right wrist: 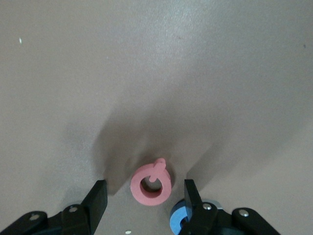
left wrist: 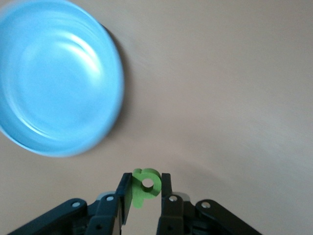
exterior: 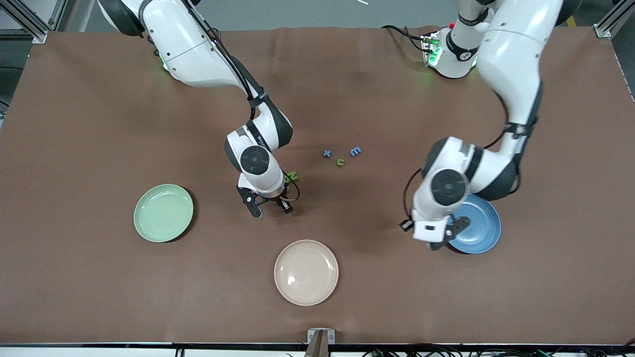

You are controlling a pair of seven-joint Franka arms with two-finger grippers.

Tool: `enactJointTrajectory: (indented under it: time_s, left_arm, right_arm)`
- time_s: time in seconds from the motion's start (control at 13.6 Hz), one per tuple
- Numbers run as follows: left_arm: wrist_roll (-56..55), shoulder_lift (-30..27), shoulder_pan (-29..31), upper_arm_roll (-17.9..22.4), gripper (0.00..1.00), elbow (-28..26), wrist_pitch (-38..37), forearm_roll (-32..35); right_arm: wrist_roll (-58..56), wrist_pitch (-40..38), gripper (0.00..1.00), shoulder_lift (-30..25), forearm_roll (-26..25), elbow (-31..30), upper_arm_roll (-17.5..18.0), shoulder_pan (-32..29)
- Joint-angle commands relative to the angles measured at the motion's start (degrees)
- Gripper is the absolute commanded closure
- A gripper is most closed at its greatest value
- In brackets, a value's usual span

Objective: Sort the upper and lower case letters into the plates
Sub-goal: 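Carry the green p to the blue plate while the right gripper carries pink a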

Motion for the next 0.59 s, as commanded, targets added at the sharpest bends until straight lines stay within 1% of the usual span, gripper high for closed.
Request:
enactJointTrajectory:
  time_s: [0.0, 0.07, 0.22, 0.29, 0.37, 0.51]
  left_arm:
    - [5.77, -3.43, 4.86, -0.8, 0.97, -6.35, 1.32, 1.0]
    - [7.0, -2.99, 5.92, -0.71, 0.96, -6.35, 1.67, 1.0]
    - [9.81, -1.94, 8.73, -0.63, 0.95, -6.7, 3.51, 1.0]
    - [11.57, -1.59, 9.96, -0.62, 0.94, -7.57, 4.74, 1.09]
    - [14.11, -1.5, 12.06, -0.62, 0.94, -9.76, 8.06, 1.09]
    - [16.41, -1.06, 14.62, -0.62, 0.9, -13.1, 14.04, 1.09]
  right_arm:
    - [0.91, 0.27, 0.33, 0.21, 0.0, 0.14, -0.65, 0.57]
    - [0.91, 0.27, 0.39, 0.21, 0.0, 0.14, -0.65, 0.57]
    - [0.91, 0.18, 0.56, 0.21, 0.0, 0.14, -0.65, 0.48]
    - [0.91, 0.18, 0.63, 0.21, 0.0, 0.14, -0.65, 0.39]
    - [0.82, 0.09, 0.72, 0.21, -0.09, 0.14, -0.65, 0.3]
    - [0.21, -0.26, 0.93, 0.03, -0.35, 0.23, -0.73, -0.4]
